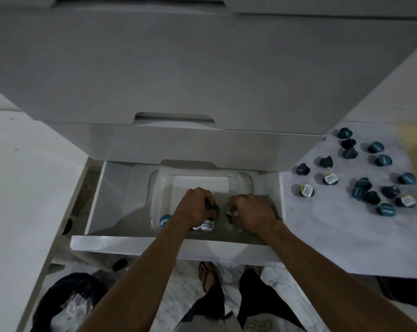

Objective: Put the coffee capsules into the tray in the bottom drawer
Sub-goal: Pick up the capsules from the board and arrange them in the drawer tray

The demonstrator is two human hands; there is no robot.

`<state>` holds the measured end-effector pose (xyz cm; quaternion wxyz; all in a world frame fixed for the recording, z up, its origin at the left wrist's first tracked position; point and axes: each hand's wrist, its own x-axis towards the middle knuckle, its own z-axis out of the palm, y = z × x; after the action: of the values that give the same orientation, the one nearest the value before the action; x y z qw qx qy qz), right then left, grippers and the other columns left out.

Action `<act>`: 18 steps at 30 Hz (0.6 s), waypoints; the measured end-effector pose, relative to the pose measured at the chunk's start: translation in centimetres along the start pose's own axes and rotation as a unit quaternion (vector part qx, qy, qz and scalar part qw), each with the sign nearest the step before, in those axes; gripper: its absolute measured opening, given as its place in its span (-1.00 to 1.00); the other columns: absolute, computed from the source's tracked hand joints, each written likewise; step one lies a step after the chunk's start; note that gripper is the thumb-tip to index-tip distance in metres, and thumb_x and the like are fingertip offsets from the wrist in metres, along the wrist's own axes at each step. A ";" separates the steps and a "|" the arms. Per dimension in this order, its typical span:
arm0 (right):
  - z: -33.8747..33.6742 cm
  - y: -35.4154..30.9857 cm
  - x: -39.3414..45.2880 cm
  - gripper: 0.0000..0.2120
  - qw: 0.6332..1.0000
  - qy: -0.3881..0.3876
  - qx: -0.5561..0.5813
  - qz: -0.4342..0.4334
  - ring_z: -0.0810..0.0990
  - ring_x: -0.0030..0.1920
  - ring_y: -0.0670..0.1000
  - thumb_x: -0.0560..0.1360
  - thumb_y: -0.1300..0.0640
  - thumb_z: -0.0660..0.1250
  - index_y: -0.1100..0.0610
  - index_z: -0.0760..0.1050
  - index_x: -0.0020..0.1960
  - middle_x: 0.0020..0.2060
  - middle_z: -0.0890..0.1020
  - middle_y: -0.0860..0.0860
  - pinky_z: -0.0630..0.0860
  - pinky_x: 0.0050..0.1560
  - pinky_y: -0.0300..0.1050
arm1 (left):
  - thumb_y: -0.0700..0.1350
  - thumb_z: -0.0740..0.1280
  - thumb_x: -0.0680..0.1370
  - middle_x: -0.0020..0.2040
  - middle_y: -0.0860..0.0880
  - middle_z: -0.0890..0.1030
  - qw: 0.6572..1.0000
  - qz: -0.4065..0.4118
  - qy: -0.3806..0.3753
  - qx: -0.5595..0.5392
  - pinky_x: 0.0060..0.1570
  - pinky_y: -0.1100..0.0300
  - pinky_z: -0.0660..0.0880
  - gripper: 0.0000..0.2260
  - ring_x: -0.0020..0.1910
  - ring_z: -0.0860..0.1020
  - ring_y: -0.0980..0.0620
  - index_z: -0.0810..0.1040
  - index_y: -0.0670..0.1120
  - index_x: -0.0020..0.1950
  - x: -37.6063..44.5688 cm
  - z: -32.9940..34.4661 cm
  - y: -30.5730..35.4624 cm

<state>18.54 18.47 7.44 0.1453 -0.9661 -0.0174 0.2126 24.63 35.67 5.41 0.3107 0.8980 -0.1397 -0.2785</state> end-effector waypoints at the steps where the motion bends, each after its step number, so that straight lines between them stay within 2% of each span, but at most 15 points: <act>1: 0.0 0.1 0.0 -0.81 1.000 -0.001 0.004 0.001 0.59 0.04 0.10 0.49 0.04 0.37 0.06 0.51 0.07 0.05 0.63 0.05 0.46 -0.07 -0.06 | -0.18 0.54 0.35 -0.17 -0.02 0.61 1.000 0.006 0.000 0.000 -0.18 0.21 0.51 -0.86 -0.18 0.57 0.01 0.60 -0.09 -0.18 -0.1 0.1 0.0; 5: 0.1 0.3 -0.2 -0.84 0.999 0.029 0.018 -0.009 0.60 0.00 0.10 0.54 0.02 0.31 0.04 0.48 0.08 0.04 0.64 0.06 0.45 -0.12 -0.07 | -0.13 0.49 0.40 -0.15 -0.02 0.61 1.000 0.017 -0.013 0.014 -0.05 0.03 0.57 -0.84 -0.11 0.56 -0.03 0.53 0.03 -0.15 0.1 0.3 0.2; 9: 0.4 0.4 -0.5 -0.74 0.999 0.035 0.008 -0.024 0.61 0.03 0.10 0.56 0.06 0.26 0.02 0.48 0.24 0.10 0.63 0.05 0.51 -0.03 -0.03 | -0.19 0.43 0.45 0.02 -0.06 0.62 0.998 0.024 -0.037 0.049 0.10 -0.01 0.54 -0.75 0.05 0.54 -0.07 0.57 -0.01 0.11 0.1 0.6 0.2; 14: 0.6 0.7 -0.7 -0.82 1.000 0.005 0.001 -0.028 0.60 -0.12 0.04 0.57 0.10 0.19 0.05 0.57 0.03 -0.08 0.66 0.05 0.46 -0.18 -0.08 | -0.24 0.39 0.50 0.13 -0.12 0.62 0.995 0.035 -0.066 0.069 0.14 0.11 0.53 -0.71 0.10 0.58 -0.07 0.57 -0.09 0.22 0.1 0.7 0.4; 18: 0.6 0.8 -0.9 -0.80 0.999 -0.025 0.008 -0.031 0.62 -0.12 0.07 0.55 0.09 0.19 0.07 0.59 0.00 -0.12 0.66 0.05 0.42 -0.20 -0.10 | -0.24 0.38 0.49 0.12 -0.11 0.65 0.991 0.045 -0.086 0.090 0.15 0.06 0.55 -0.72 0.09 0.60 -0.06 0.60 -0.09 0.19 0.1 0.8 0.5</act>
<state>17.43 17.80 7.06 0.1594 -0.9583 -0.0491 0.2322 24.23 34.85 5.21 0.2280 0.8877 -0.2303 -0.3270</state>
